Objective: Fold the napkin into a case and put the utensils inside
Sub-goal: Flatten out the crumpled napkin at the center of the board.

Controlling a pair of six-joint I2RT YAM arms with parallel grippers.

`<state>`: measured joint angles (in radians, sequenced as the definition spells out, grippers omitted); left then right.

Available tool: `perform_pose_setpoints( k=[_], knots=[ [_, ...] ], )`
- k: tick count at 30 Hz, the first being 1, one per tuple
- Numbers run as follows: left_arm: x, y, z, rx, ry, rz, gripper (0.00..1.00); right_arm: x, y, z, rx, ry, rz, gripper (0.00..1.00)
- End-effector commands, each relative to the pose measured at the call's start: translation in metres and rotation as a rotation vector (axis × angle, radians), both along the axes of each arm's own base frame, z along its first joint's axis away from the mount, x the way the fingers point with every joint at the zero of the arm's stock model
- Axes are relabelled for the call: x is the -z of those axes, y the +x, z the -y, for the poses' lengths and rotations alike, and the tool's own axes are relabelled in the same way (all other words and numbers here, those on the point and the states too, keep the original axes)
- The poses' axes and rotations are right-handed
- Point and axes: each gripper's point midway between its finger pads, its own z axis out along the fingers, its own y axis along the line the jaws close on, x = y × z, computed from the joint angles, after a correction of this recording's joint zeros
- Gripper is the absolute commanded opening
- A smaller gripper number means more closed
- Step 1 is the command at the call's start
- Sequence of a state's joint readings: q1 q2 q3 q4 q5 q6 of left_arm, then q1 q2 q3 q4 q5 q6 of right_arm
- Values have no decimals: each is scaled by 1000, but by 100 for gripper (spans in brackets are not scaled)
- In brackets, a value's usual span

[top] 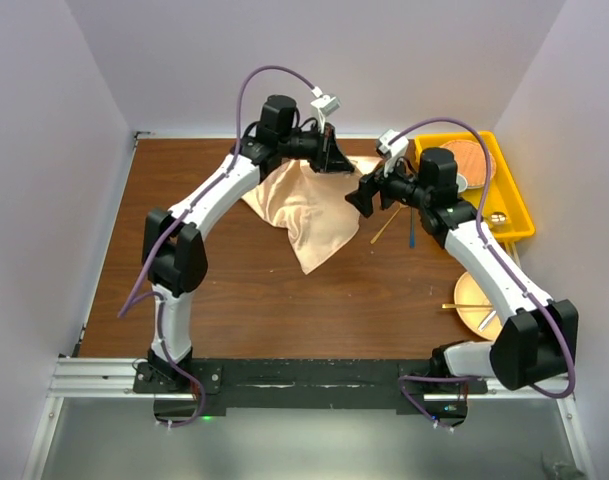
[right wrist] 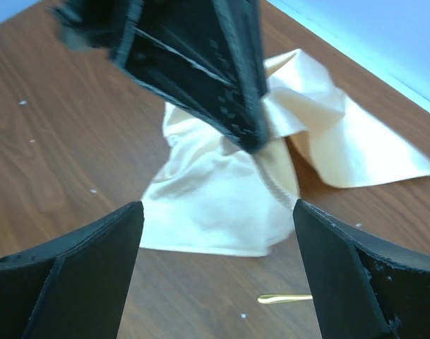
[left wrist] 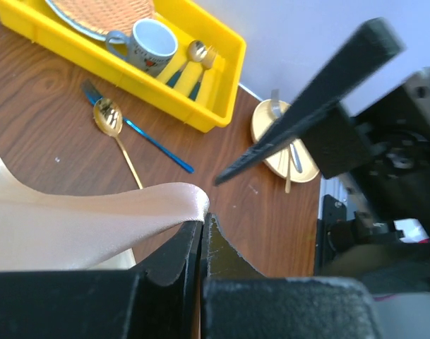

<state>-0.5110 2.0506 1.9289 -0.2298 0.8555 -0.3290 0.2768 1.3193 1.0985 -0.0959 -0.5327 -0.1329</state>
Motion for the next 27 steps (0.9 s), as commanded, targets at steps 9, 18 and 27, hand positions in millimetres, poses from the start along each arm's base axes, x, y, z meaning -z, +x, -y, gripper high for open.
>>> perform_pose_setpoints(
  k=[9, 18, 27],
  knots=[
    [-52, -32, -3, 83, -118, 21, 0, -21, 28, -2, 71, -13, 153, 56],
    [-40, 16, -91, -167, -68, 17, 82, -19, 26, 2, 129, -21, 64, 0],
    [115, -78, -197, -51, 577, 402, 88, -28, 26, 20, 288, 43, -6, 0]
  ],
)
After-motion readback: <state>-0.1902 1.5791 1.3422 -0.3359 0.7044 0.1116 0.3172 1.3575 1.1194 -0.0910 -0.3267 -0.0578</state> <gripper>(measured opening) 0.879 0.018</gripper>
